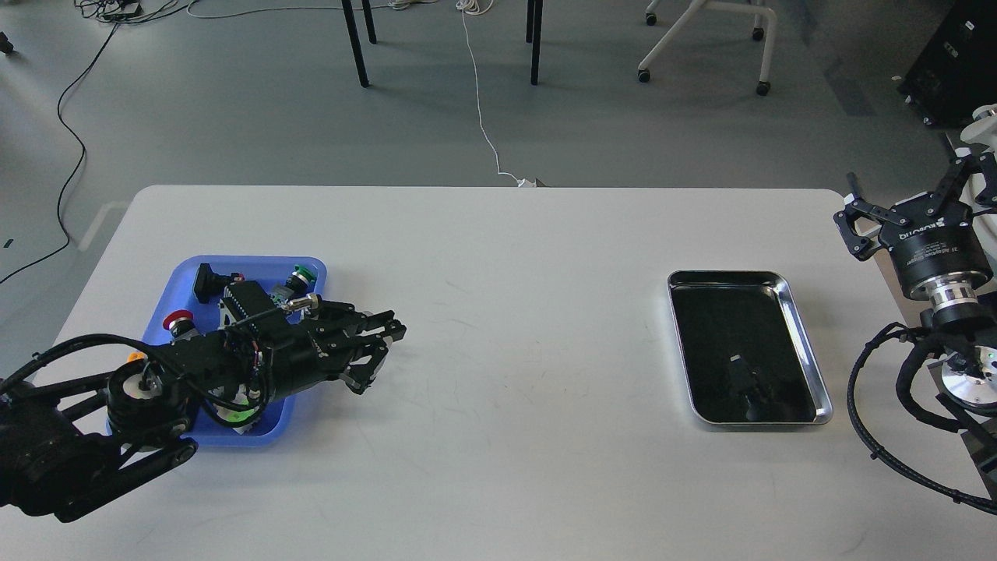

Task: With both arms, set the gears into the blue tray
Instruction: 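Carry the black gear into the blue tray and release it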

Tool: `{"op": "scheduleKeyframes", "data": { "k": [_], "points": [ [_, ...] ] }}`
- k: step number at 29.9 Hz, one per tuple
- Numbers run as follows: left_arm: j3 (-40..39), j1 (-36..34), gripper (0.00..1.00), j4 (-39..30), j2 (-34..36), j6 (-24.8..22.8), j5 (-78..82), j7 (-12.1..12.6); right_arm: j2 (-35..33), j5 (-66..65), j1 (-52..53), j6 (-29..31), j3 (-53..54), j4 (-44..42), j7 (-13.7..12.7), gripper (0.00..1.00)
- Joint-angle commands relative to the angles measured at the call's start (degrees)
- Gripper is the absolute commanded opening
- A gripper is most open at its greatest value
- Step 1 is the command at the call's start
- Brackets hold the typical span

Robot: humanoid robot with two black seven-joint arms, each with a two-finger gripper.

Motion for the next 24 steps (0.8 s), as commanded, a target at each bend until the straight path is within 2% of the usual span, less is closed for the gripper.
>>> {"op": "scheduleKeyframes", "data": {
  "k": [1,5,7,20,22,24],
  "points": [
    [0.5,-1.6,0.19,0.8,6.1,0.1,-6.5,-2.0,0.1,0.0,0.1,0.0,0.0,0.1,0.0,0.98],
    [1.1,-0.9,0.2,4.5,10.2,0.1,-6.6,-5.5,0.6,0.0,0.1,0.0,0.0,0.1,0.0,0.98],
    [1.5,-0.3,0.2,6.5,10.6,0.1,-6.5,-6.4,0.7,0.0,0.1,0.0,0.0,0.2,0.0,0.98],
    [6.4,1.3,0.23,12.5,9.1,0.1,-6.5,-6.3,0.4,0.0,0.3,0.1,-0.1,0.2,0.0,0.98],
    [6.8,1.2,0.29,14.3,8.0,0.1,-6.6,-6.4,0.2,-0.1,0.3,0.1,-0.1,0.1,0.0,0.98],
    [6.8,1.2,0.4,15.1,7.4,0.1,-7.1,-6.4,0.2,-0.1,0.2,0.1,-0.1,0.0,0.0,0.98]
  ]
}}
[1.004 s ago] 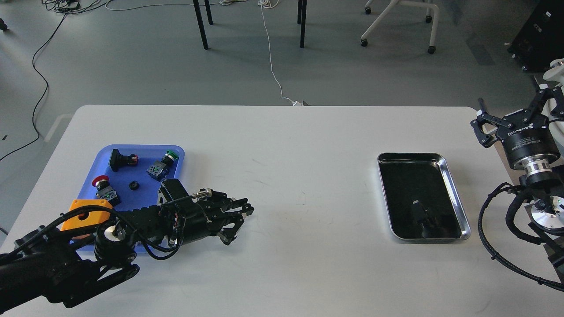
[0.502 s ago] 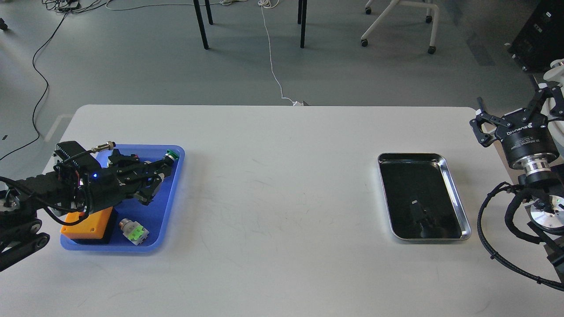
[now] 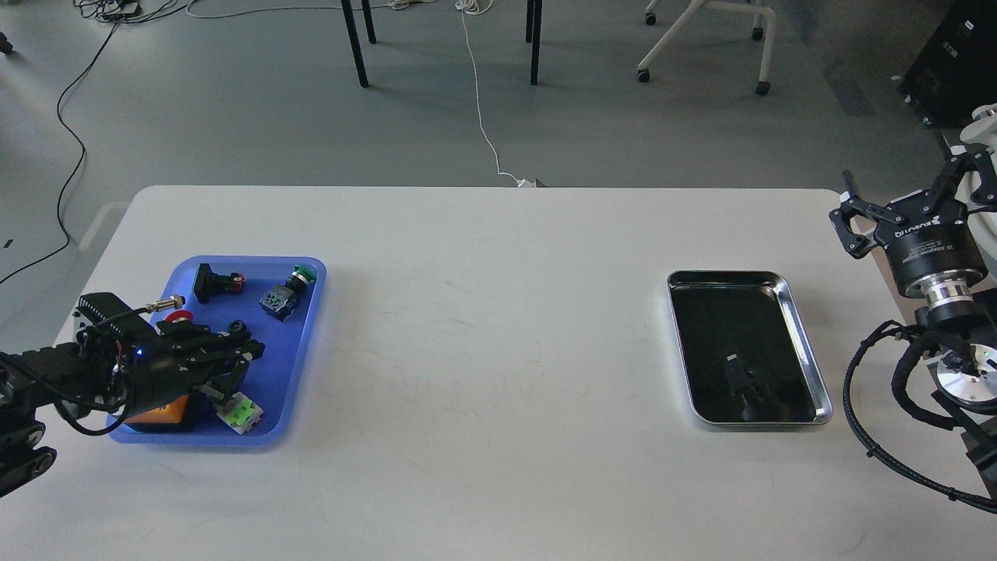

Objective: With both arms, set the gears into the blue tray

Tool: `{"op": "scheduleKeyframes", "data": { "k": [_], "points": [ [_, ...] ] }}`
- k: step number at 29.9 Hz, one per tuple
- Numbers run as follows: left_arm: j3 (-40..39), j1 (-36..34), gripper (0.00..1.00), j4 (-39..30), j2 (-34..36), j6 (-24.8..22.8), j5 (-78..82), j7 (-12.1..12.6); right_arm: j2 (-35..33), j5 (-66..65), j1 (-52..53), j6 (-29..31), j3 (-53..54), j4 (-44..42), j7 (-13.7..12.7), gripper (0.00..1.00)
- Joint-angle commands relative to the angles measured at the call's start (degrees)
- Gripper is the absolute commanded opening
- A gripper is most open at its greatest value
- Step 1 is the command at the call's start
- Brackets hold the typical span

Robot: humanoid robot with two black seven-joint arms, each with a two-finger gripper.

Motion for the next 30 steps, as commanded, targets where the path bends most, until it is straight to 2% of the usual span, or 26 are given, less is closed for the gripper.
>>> {"op": "scheduleKeyframes", "data": {
  "k": [1,2,3,12,15,21,25,30],
  "points": [
    [0.1,-0.3,0.51,1.5,-1.1,0.0,-0.6,-0.2,-0.1,0.0,-0.1,0.0,-0.1,-0.2,0.0,0.98],
    [-0.1,-0.3,0.67,1.5,-1.2,0.2,-0.6,-0.2,-0.1,0.0,-0.1,0.0,-0.1,-0.2,0.0,0.98],
    [-0.1,-0.3,0.77,1.5,-1.3,0.3,-0.6,-0.2,0.0,0.0,-0.1,0.0,-0.1,-0.2,0.0,0.98],
    [-1.1,-1.8,0.89,1.4,-2.1,2.0,-7.4,-0.3,0.0,0.0,-0.1,-0.1,-0.2,0.0,0.0,0.98],
    [-2.3,-5.3,0.97,1.4,-2.0,1.7,-17.9,-0.4,-0.4,0.0,-0.1,-0.1,-0.2,-0.1,0.0,0.98],
    [-3.5,-14.3,0.97,1.4,-1.9,0.8,-47.2,-0.2,-0.8,0.0,0.8,-0.3,0.0,-0.5,0.0,0.98],
    [-4.9,-19.8,0.97,1.6,-2.0,-6.4,-63.6,-0.1,-1.6,0.0,2.4,-0.9,0.2,-0.5,0.0,0.98],
    [-13.6,-21.1,0.97,1.7,-2.4,-16.4,-85.7,1.3,-2.1,0.0,3.8,-1.5,0.2,-0.6,0.0,0.98]
  ]
}}
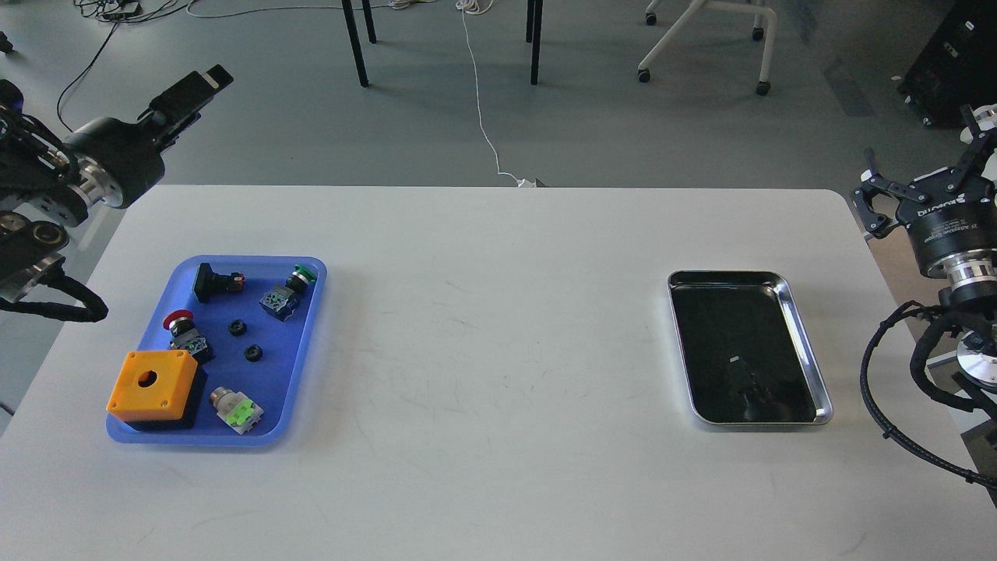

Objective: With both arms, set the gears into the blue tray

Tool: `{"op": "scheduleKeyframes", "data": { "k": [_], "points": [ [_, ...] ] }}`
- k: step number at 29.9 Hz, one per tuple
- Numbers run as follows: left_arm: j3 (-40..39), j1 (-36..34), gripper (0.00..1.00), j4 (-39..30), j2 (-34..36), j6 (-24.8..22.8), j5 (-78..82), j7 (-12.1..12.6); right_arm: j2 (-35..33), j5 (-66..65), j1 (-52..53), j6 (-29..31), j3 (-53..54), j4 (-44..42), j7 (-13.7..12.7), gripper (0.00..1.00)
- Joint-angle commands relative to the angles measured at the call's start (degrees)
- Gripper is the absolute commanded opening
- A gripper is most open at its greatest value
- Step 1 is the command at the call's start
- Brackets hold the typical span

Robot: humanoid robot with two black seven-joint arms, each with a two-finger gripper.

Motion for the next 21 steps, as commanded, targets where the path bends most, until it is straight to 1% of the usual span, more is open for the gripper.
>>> {"op": "scheduleKeyframes", "data": {
  "k": [1,3,4,6,7,8,10,12,13,15,17,18,19,21],
  "points": [
    [-6.2,-0.4,0.97,0.0,-0.5,-6.5,-15.2,1.7,0.0,0.0,1.7,-0.9,-0.1,0.0,0.0,0.98],
    [-8.2,-0.4,0.97,0.5,-2.1,-7.9,-20.8,3.6,-0.1,0.0,3.5,-1.9,-0.2,0.0,0.0,0.99],
    [-9.0,-0.4,0.97,1.4,-3.3,-8.0,-22.8,4.0,-0.1,0.0,4.5,-1.9,0.0,0.0,0.0,0.99],
    [-11.0,-0.4,0.98,4.8,-6.7,-8.3,-27.0,4.2,-0.1,0.0,6.5,-1.9,-0.2,-0.1,0.0,0.99],
    [-12.2,-0.4,0.98,6.5,-8.3,-9.3,-29.0,4.3,0.1,-0.1,7.3,-1.8,-0.4,-0.1,0.0,0.99],
    [-13.2,-0.3,0.98,7.6,-9.7,-11.1,-31.0,4.3,0.2,-0.1,7.7,-1.4,-0.7,-0.1,0.0,0.99],
    [-14.6,0.0,0.98,11.5,-12.6,-17.3,-34.4,4.4,0.8,-0.1,8.6,-1.8,0.0,-0.1,0.0,0.99],
    [-15.1,-0.2,0.98,18.0,-15.9,-21.9,-35.9,4.3,1.2,-0.1,10.5,-2.0,0.1,-1.1,0.0,0.99],
    [-15.2,-0.6,0.98,21.4,-18.0,-23.1,-36.3,4.3,1.8,-0.1,11.6,-2.0,0.2,-2.4,-0.3,0.99],
    [-16.4,-1.1,0.98,28.3,-22.1,-25.1,-36.8,4.3,3.6,0.1,13.8,-2.0,0.4,-5.6,-2.7,0.99],
    [-18.1,-2.2,0.98,33.2,-24.9,-25.9,-37.7,4.4,5.1,0.2,15.7,-2.0,1.0,-9.0,-5.4,0.99],
    [-19.5,-2.8,0.98,36.4,-26.6,-25.9,-38.5,4.4,6.9,0.3,17.5,-2.0,2.8,-12.7,-8.8,0.99],
    [-20.0,-2.8,0.98,37.2,-27.4,-25.9,-39.0,4.7,8.0,0.3,18.0,-1.8,4.2,-14.6,-10.8,0.99],
    [-20.1,-2.7,0.98,37.6,-28.8,-25.9,-40.5,6.2,11.3,0.3,18.4,-1.7,8.7,-19.1,-14.8,0.99]
  ]
}}
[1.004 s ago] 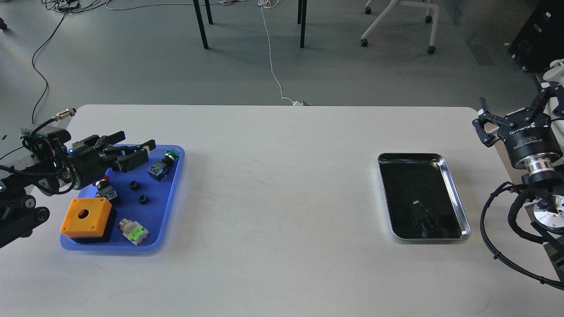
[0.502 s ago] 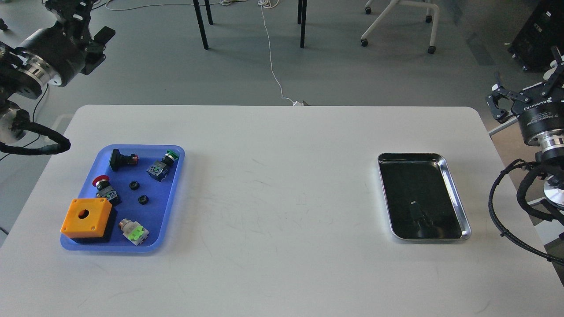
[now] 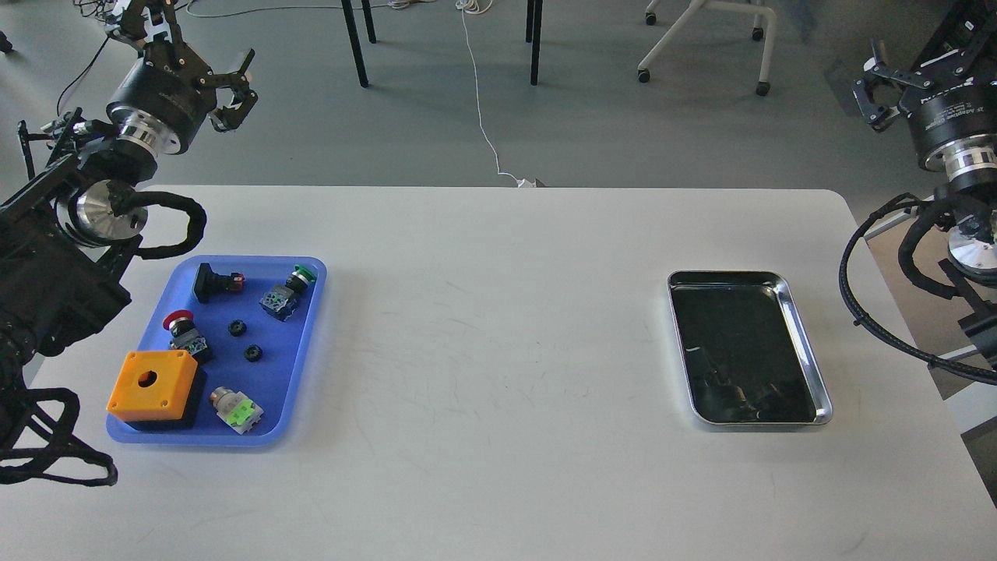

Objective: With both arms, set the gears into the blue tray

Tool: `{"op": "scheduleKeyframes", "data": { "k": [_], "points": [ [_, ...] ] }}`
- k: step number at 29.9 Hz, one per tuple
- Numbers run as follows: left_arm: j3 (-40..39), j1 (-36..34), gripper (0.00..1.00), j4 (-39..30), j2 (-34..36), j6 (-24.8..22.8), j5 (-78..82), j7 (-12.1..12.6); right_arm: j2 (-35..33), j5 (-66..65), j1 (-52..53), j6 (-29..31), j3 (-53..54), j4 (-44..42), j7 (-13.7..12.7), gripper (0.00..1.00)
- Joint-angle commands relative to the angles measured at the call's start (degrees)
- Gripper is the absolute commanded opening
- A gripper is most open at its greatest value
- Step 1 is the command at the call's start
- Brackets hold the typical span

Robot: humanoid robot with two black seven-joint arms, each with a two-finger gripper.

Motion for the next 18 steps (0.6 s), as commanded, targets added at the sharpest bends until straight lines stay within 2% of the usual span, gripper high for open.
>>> {"op": "scheduleKeyframes", "data": {
  "k": [1,3,9,18],
  "points": [
    [-0.8,0.1,0.98,2.4,-3.1,-0.2,-2.5,2.4,5.6,0.0,1.3,0.4,7.3,-8.2,-6.7,0.99],
    [-0.9,0.7,0.98,2.5,-4.4,-0.2,-4.2,4.1,8.7,0.0,1.3,0.7,10.0,-11.2,-7.3,0.99],
    [-0.9,3.7,0.98,2.5,-5.6,-0.2,-11.3,6.0,11.7,0.2,-2.4,3.1,11.7,-11.7,-6.7,0.99],
    [-2.3,4.8,0.98,2.0,-5.3,-0.2,-14.1,6.3,11.9,0.1,-2.4,3.3,9.9,-10.0,-6.9,0.99]
  ]
}}
